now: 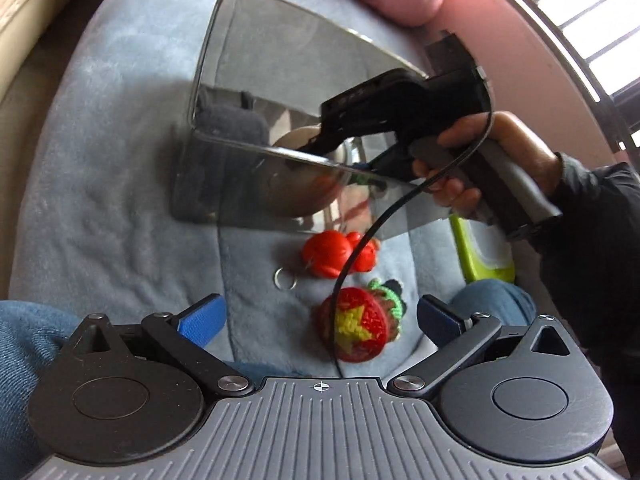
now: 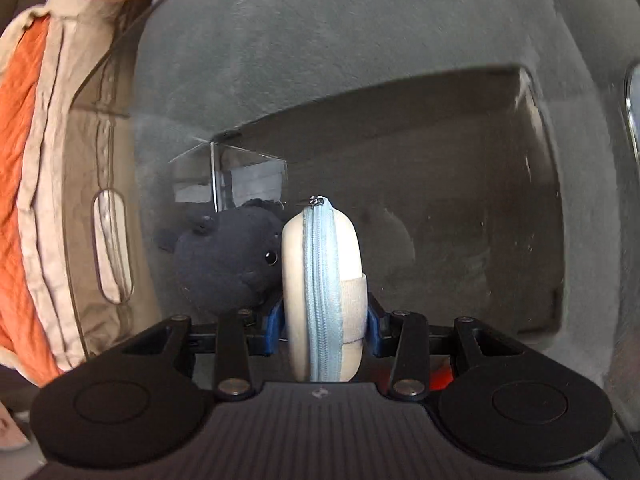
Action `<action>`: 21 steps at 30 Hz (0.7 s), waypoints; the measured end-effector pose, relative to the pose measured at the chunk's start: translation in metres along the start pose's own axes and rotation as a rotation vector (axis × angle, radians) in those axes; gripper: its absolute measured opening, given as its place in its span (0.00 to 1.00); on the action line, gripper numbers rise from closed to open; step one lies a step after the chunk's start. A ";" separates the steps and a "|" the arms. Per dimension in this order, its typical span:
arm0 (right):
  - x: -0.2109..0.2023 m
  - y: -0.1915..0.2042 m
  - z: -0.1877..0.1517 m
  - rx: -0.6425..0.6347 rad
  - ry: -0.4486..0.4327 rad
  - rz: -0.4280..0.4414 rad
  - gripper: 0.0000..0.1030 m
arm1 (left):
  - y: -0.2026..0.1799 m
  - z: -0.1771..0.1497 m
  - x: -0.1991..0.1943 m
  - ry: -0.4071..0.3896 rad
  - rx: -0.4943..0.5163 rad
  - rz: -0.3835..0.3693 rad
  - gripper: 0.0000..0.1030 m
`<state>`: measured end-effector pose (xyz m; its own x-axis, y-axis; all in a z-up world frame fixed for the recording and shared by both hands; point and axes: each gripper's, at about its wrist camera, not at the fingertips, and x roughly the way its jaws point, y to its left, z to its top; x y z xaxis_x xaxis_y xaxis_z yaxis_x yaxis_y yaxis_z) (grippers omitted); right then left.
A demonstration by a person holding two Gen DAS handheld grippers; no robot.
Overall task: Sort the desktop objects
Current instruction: 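Carry the white pouch into the clear box and open the right tool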
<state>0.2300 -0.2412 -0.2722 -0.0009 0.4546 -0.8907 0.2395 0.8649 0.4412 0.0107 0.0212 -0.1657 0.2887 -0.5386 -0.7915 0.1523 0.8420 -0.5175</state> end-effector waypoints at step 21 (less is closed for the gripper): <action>-0.159 -0.129 -0.202 -0.015 -0.836 0.241 0.88 | -0.148 -0.029 0.114 0.224 0.710 0.388 1.00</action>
<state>0.0029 -0.3814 -0.1654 0.7629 0.3254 -0.5587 0.1288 0.7703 0.6246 -0.0064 -0.1659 -0.1884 0.2601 -0.1370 -0.9558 0.6611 0.7468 0.0729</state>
